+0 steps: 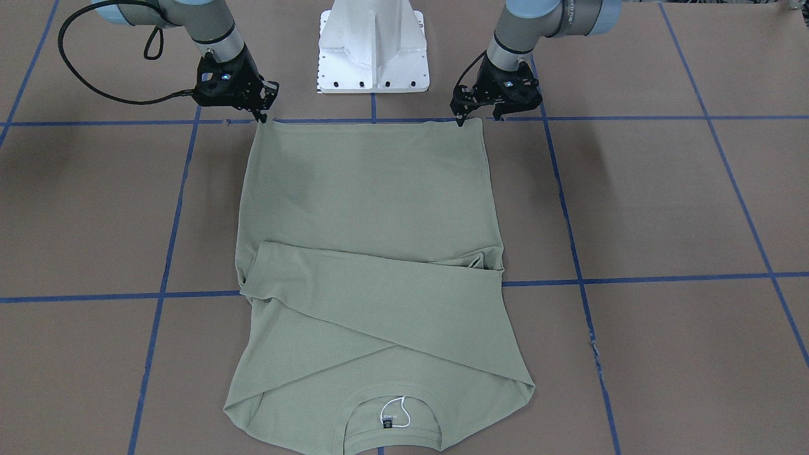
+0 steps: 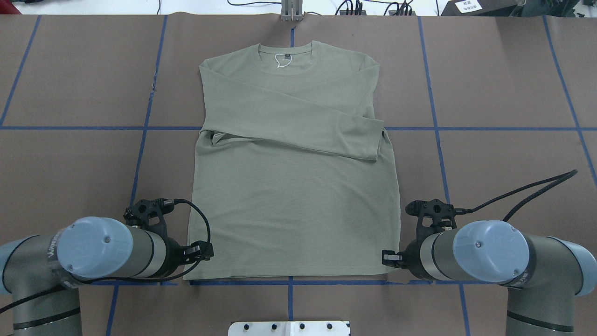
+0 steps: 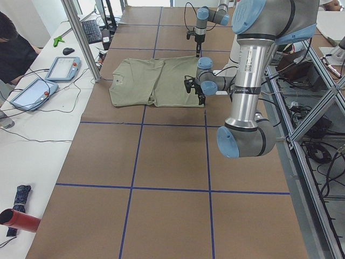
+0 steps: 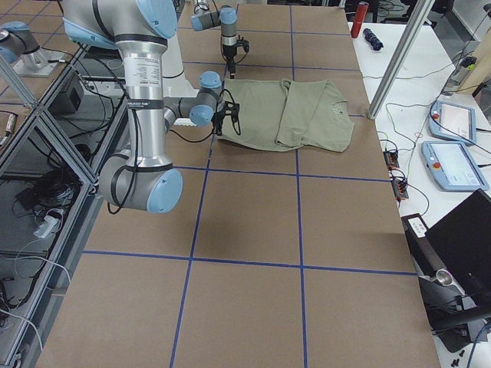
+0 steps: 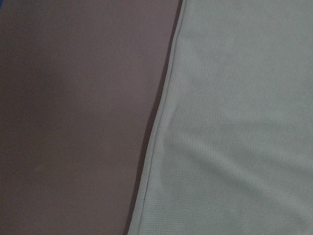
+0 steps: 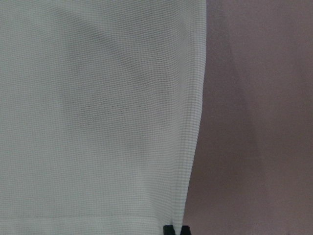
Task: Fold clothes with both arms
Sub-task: 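Grasp the hem corners with both grippers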
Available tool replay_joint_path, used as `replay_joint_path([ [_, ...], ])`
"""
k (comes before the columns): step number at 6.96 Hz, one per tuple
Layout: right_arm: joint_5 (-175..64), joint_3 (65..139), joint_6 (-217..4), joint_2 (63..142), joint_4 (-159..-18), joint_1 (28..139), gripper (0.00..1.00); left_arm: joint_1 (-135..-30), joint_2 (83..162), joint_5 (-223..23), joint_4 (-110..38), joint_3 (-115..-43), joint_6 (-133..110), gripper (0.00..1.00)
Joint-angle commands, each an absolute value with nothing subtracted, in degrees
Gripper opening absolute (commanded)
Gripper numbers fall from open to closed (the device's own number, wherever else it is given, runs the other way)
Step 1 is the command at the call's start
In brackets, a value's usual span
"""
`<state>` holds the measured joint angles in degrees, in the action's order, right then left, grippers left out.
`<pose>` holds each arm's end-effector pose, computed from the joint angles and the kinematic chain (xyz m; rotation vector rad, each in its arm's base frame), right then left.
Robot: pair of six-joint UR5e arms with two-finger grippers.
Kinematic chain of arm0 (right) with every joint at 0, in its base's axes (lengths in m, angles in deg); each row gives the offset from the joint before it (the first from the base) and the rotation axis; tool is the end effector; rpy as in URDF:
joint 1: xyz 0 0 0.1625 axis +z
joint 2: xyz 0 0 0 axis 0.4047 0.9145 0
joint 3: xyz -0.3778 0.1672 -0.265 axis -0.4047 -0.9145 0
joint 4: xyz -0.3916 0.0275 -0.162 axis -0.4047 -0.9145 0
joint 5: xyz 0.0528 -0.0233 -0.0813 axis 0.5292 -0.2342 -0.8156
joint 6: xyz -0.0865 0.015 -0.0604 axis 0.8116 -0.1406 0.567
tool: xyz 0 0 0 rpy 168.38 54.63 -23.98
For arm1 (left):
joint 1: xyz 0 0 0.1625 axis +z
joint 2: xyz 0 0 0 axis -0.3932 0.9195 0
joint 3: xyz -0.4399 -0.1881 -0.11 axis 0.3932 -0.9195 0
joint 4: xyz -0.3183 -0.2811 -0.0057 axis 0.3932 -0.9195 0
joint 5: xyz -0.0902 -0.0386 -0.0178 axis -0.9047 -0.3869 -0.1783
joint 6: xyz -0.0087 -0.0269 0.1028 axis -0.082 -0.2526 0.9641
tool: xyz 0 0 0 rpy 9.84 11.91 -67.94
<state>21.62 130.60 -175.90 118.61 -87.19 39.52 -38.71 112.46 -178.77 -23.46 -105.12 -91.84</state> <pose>-0.4570 -0.2470 0.4076 -0.0131 -0.8887 0.1121 0.4977 -0.2572 0.3944 -0.0862 0.8978 -0.2546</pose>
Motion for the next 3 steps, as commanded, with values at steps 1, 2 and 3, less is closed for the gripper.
replay_joint_path([
  [1,21.64,130.63,-175.98,118.55,-86.99,39.69,0.00,-37.65,112.70,-177.86,-21.52,-104.93,-92.29,0.90],
  [2,21.64,130.63,-175.89,118.63,-86.99,39.78,0.00,-37.65,112.61,-177.34,-21.51,-104.84,-92.20,0.89],
  [3,21.72,130.63,-175.89,118.63,-86.99,39.86,0.00,-37.57,112.79,-176.90,-21.51,-103.63,-92.20,0.89],
])
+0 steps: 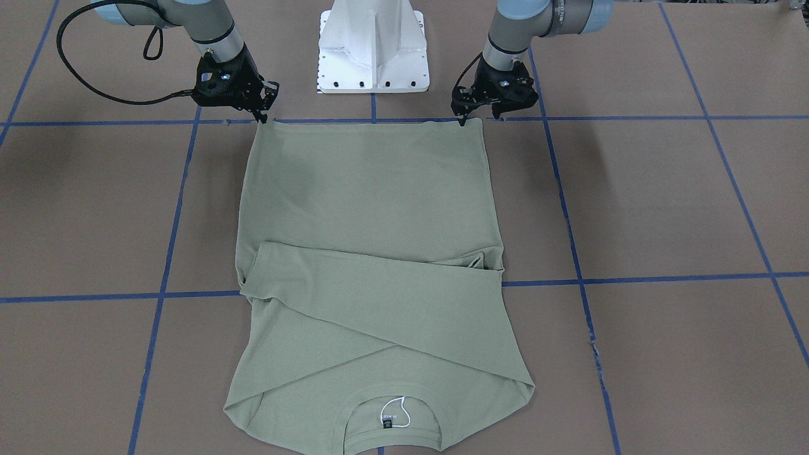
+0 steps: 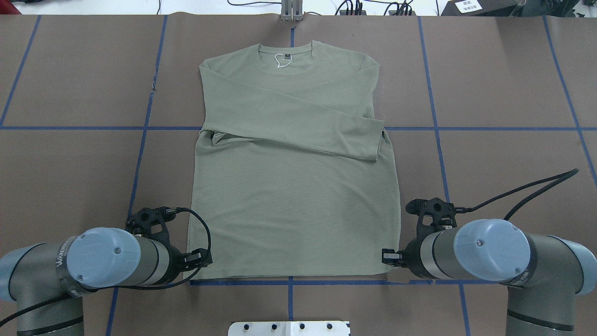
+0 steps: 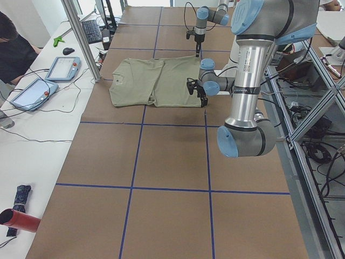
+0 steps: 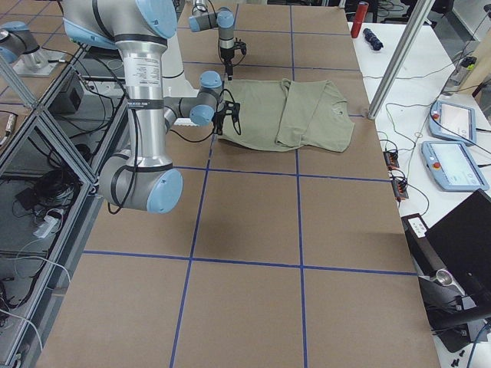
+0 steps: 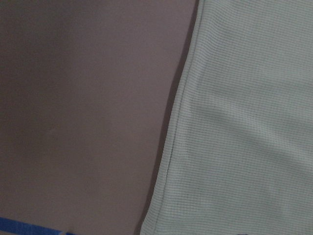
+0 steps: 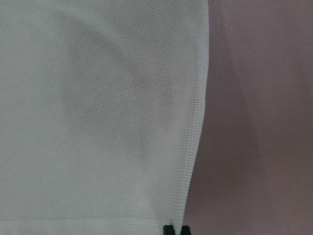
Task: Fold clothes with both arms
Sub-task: 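Grasp the hem corners with both grippers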
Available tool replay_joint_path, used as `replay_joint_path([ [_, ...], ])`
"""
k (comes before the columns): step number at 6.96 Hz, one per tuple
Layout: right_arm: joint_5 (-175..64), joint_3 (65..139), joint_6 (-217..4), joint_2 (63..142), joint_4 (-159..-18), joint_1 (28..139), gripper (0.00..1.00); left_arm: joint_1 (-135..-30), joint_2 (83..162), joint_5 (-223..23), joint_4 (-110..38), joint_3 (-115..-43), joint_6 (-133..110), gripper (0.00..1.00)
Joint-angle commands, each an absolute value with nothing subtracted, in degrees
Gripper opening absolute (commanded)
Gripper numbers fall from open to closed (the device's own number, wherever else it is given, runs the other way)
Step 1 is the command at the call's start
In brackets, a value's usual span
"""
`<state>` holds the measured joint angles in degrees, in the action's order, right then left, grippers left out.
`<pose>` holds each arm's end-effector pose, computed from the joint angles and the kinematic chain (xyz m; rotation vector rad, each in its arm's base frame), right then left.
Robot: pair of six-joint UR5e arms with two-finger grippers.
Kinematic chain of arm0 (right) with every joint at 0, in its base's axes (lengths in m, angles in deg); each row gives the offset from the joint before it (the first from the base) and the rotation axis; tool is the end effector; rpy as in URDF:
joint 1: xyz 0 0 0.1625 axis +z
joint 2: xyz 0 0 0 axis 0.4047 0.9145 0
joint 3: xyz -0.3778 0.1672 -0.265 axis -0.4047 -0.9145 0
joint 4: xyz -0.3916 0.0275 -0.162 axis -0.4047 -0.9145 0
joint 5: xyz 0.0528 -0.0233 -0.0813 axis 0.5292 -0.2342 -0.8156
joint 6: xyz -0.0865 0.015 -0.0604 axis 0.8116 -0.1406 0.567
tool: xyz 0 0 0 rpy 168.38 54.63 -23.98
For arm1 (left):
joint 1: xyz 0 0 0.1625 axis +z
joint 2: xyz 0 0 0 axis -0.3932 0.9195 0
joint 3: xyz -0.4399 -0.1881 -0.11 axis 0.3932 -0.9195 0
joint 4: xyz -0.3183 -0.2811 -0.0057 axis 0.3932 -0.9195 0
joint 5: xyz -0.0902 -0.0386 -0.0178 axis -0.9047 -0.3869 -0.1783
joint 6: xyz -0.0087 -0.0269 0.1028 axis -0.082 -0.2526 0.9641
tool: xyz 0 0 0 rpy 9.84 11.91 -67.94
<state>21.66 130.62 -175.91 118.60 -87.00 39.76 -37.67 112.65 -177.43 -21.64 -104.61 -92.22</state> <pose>-0.4559 -0.2488 0.4069 -0.0112 -0.8926 0.1154 0.5051 -0.2514 0.4017 -0.0793 0.8584 -0.2593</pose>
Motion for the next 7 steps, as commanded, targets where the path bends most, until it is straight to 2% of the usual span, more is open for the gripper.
replay_joint_path([
  [1,21.72,130.63,-175.98,118.55,-86.99,39.87,0.00,-37.39,112.88,-176.81,-21.59,-102.66,-92.20,0.89],
  [3,21.72,130.54,-175.89,118.63,-86.99,39.87,0.00,-37.30,114.28,-176.55,-21.60,-101.24,-92.20,0.88],
  [4,21.72,130.54,-175.89,118.63,-86.99,39.95,0.00,-37.22,114.63,-176.55,-21.51,-101.24,-92.29,0.84],
  [6,22.07,130.54,-175.89,118.63,-86.99,40.22,0.00,-37.21,114.90,-176.54,-21.51,-101.24,-92.29,0.61],
  [7,22.08,130.54,-175.98,118.63,-86.99,40.22,0.00,-37.21,114.72,-176.54,-21.42,-101.24,-92.29,0.59],
])
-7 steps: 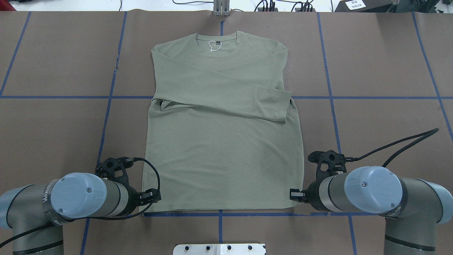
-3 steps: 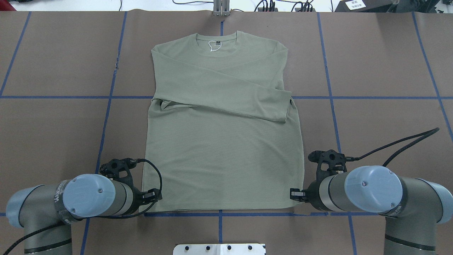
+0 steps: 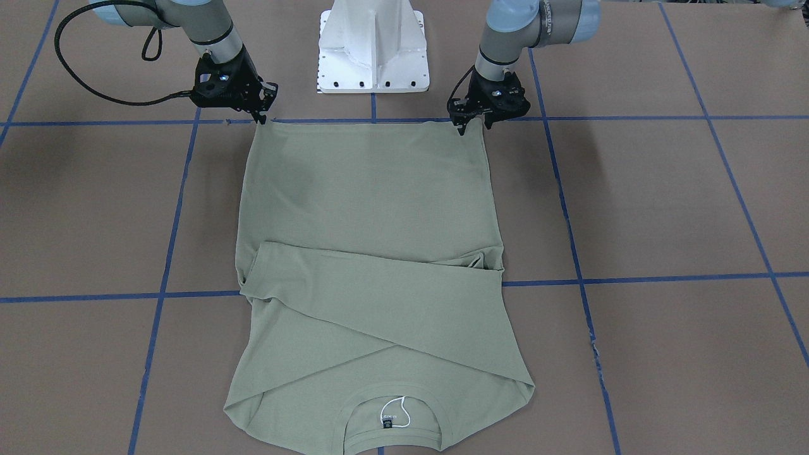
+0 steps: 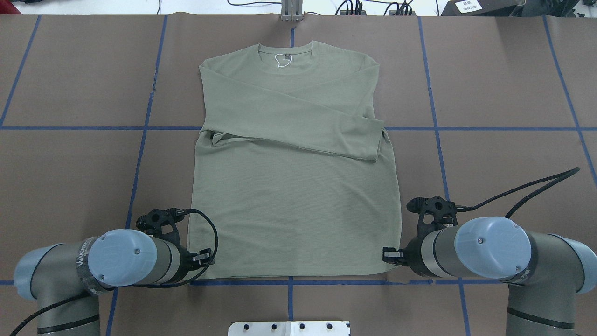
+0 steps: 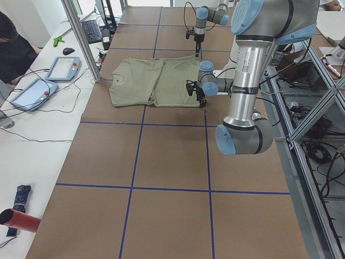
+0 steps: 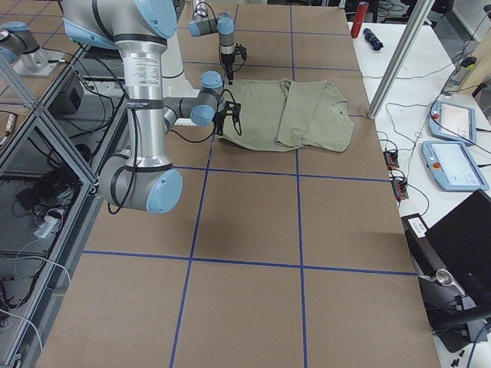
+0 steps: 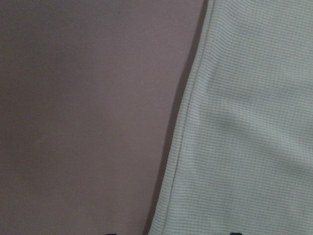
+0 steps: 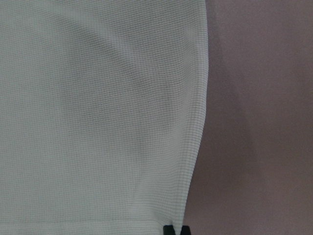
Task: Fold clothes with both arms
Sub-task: 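Grasp the hem corners with both grippers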
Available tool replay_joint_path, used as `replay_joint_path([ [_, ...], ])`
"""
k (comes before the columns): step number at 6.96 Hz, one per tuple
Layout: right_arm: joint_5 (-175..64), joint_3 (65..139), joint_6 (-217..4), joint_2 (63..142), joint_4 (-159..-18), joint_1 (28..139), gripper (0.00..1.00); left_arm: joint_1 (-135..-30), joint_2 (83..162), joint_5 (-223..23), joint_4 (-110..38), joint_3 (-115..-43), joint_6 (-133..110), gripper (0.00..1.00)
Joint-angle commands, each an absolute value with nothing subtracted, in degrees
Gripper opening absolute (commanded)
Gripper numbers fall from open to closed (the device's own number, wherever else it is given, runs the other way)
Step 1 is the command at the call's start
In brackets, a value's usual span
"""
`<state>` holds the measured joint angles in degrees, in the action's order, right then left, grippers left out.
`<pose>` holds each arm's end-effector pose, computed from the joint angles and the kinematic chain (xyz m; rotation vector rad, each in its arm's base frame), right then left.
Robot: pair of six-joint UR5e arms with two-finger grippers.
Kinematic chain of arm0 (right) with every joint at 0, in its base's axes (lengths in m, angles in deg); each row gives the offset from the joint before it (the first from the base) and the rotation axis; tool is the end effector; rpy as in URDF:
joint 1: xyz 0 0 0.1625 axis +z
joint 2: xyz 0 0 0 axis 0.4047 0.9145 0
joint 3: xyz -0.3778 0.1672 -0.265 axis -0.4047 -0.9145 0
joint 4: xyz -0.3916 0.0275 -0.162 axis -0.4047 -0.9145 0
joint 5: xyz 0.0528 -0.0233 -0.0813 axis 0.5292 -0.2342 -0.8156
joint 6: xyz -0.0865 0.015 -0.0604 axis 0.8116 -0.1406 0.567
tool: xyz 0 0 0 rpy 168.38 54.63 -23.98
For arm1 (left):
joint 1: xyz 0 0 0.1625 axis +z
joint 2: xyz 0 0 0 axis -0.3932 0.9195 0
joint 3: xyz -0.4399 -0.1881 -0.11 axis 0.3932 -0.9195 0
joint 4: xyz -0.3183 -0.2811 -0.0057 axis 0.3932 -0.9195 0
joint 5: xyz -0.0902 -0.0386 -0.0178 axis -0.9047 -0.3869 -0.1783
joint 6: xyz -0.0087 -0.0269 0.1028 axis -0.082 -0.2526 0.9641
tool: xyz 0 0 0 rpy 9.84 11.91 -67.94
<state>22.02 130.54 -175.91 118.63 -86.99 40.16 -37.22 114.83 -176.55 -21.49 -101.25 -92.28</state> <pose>-0.4545 -0.2514 0.4077 -0.0142 -0.8918 0.1193 0.5294 -0.2547 0.4084 -0.0709 0.8343 -0.2623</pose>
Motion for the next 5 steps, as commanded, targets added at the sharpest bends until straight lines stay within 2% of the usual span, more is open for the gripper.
replay_joint_path([
  [1,22.08,130.54,-175.89,118.63,-86.99,40.39,0.00,-37.21,114.46,-176.54,-21.51,-101.24,-92.29,0.57],
  [2,22.08,130.54,-175.89,118.63,-86.99,40.57,0.00,-37.30,114.37,-176.54,-21.42,-101.24,-92.29,0.55],
  [3,22.08,130.54,-175.89,118.63,-86.99,40.57,0.00,-37.22,114.46,-176.54,-21.42,-101.33,-92.29,0.43],
  [5,22.08,130.54,-175.89,118.63,-86.99,40.66,0.00,-37.21,114.28,-176.54,-21.42,-101.33,-92.29,0.08],
])
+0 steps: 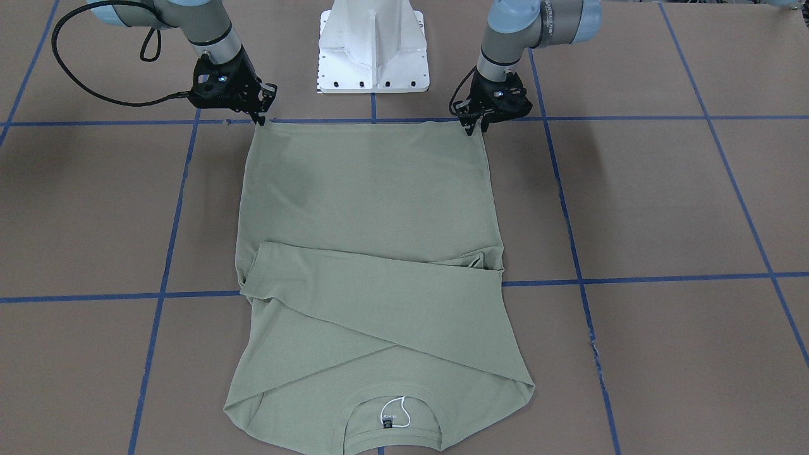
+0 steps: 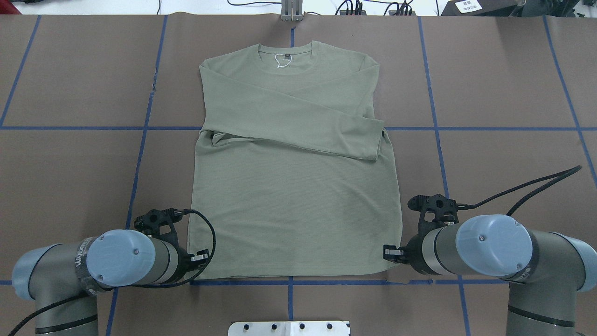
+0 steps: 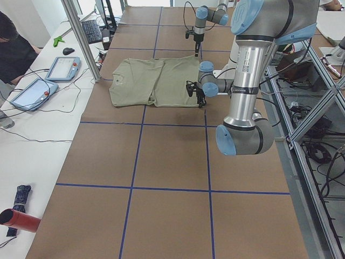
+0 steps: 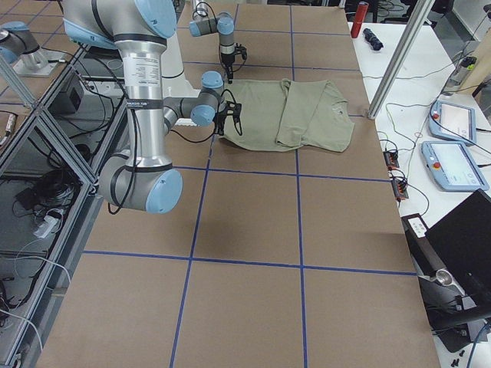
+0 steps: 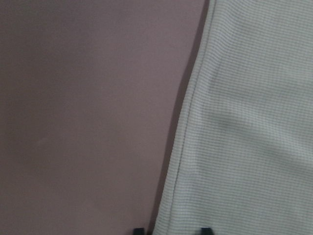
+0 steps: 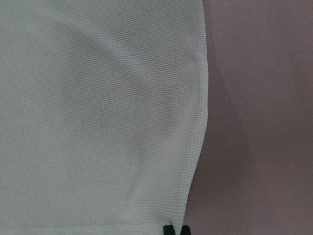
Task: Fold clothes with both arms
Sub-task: 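Grasp the hem corners with both grippers, then lift the hem with both grippers and carry it toward the collar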
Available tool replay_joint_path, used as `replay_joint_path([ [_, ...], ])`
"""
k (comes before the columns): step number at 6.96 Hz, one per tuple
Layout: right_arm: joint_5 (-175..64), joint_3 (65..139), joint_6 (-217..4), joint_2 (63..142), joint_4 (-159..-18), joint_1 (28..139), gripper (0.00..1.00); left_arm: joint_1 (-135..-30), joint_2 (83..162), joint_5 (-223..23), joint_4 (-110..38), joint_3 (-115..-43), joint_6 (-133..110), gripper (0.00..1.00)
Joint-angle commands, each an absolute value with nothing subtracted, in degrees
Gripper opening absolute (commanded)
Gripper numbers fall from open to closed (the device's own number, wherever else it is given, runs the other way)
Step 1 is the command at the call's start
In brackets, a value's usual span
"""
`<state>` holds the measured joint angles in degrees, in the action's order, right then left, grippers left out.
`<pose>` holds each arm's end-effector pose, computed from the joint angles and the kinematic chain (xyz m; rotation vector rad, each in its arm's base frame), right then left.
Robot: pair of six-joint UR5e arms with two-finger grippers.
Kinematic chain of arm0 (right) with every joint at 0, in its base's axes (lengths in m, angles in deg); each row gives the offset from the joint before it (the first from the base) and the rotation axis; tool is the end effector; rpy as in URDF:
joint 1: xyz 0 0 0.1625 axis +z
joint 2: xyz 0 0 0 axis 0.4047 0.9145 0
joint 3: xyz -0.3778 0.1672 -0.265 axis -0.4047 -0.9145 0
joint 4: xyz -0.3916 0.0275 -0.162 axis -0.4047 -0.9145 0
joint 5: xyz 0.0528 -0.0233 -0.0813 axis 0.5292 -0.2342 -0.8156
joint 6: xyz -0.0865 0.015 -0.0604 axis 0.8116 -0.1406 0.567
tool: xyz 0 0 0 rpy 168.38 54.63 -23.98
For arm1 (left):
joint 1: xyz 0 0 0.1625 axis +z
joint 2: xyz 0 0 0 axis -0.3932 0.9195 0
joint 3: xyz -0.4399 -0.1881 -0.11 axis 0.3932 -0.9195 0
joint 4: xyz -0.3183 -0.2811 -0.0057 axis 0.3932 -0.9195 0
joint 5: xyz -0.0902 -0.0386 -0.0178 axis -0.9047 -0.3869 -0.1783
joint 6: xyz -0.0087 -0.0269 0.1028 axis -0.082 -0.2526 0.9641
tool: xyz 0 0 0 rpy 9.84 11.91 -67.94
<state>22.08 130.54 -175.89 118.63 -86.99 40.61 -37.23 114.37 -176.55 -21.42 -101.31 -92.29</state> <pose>-0.4525 -0.2549 0.4077 -0.0115 -0.8921 0.1259 0.5272 -0.2542 0.4127 -0.0717 0.8261 -0.2636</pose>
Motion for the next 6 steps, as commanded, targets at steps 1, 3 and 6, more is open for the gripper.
replay_joint_path([
  [1,22.08,130.54,-175.89,118.55,-86.99,40.66,0.00,-37.21,114.37,-176.54,-21.25,-101.50,-92.29,0.00],
  [3,22.25,130.63,-175.89,118.55,-86.99,40.66,0.00,-37.48,114.63,-176.72,-21.16,-102.82,-92.29,0.00],
  [6,31.18,134.65,-175.71,119.77,-87.25,45.65,0.00,-37.65,111.03,-177.07,-19.14,-111.76,-92.37,0.00],
])
